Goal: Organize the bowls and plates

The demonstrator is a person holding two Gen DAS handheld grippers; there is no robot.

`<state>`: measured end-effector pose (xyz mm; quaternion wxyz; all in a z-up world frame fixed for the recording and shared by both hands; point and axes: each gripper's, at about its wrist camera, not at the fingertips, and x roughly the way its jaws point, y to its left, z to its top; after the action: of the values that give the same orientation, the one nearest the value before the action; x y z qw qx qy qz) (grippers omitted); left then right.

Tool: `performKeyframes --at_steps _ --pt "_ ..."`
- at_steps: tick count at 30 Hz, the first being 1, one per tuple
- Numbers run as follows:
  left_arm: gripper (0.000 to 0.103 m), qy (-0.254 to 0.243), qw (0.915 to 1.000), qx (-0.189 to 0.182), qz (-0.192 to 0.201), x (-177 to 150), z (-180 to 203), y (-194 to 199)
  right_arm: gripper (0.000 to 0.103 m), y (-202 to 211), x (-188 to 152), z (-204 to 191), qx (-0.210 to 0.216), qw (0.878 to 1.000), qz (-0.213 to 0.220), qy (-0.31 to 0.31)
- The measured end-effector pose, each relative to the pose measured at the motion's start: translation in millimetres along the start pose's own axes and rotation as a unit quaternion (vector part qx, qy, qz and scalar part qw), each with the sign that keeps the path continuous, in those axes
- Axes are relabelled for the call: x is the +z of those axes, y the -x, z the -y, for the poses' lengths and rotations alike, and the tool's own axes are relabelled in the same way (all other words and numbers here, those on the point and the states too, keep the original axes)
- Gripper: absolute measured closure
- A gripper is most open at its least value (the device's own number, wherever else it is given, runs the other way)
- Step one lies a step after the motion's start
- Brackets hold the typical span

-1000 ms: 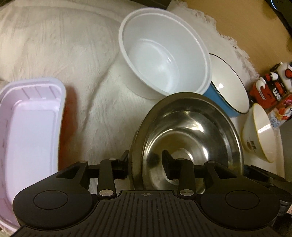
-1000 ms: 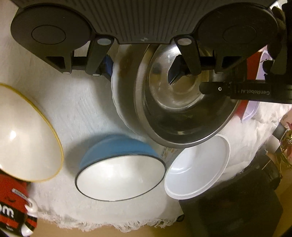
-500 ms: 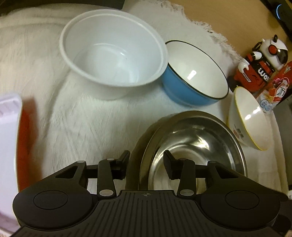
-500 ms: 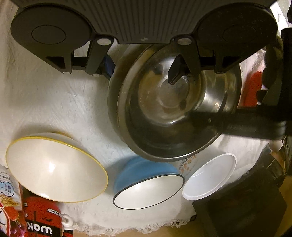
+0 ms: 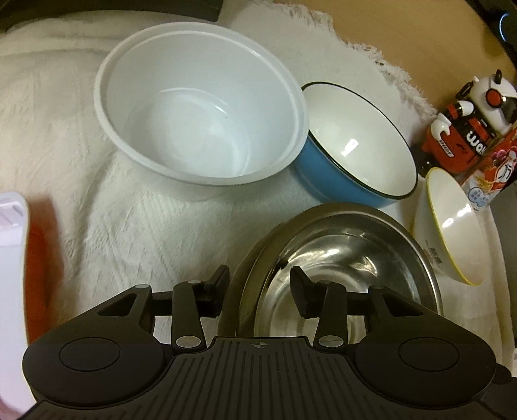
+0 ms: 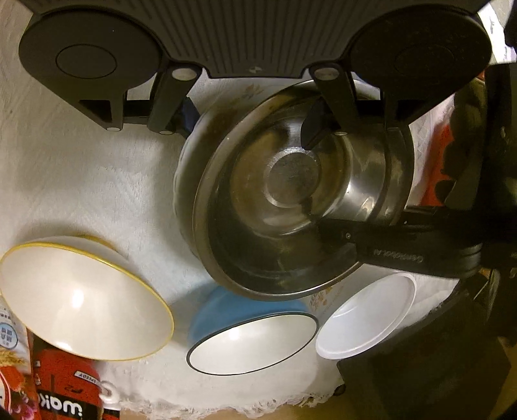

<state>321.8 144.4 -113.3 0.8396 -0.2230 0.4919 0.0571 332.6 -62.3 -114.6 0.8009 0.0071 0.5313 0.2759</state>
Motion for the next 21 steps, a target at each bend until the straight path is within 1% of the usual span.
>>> performKeyframes --at_steps 3,6,9,12,13,16,18,21 --pt "0.058 0.006 1.0000 -0.004 0.002 1 -6 3 0.036 -4 3 -4 0.003 1.000 -0.002 -0.004" --pt "0.058 0.008 1.0000 0.003 0.005 2 -9 4 0.035 -8 0 -10 0.001 1.000 -0.001 0.008" --pt "0.059 0.015 0.9999 0.000 0.006 3 -10 4 0.034 -9 -2 -11 -0.001 1.000 0.001 0.019" --pt "0.059 0.025 0.9995 -0.002 0.021 0 -11 12 0.034 -8 -2 -10 0.004 1.000 0.004 0.025" --pt "0.059 0.026 0.9993 -0.002 0.026 -1 -12 16 0.034 -6 -3 -9 -0.001 1.000 0.010 0.029" --pt "0.060 0.019 0.9985 0.004 0.051 -4 -8 33 0.034 7 -4 -9 -0.027 0.997 0.047 0.050" --pt "0.060 0.009 0.9968 0.016 0.078 -4 -2 49 0.034 18 -2 -8 -0.038 0.995 0.066 0.059" --pt "0.060 0.007 0.9928 0.012 0.119 0 6 73 0.034 42 -3 -3 -0.055 0.990 0.109 0.070"
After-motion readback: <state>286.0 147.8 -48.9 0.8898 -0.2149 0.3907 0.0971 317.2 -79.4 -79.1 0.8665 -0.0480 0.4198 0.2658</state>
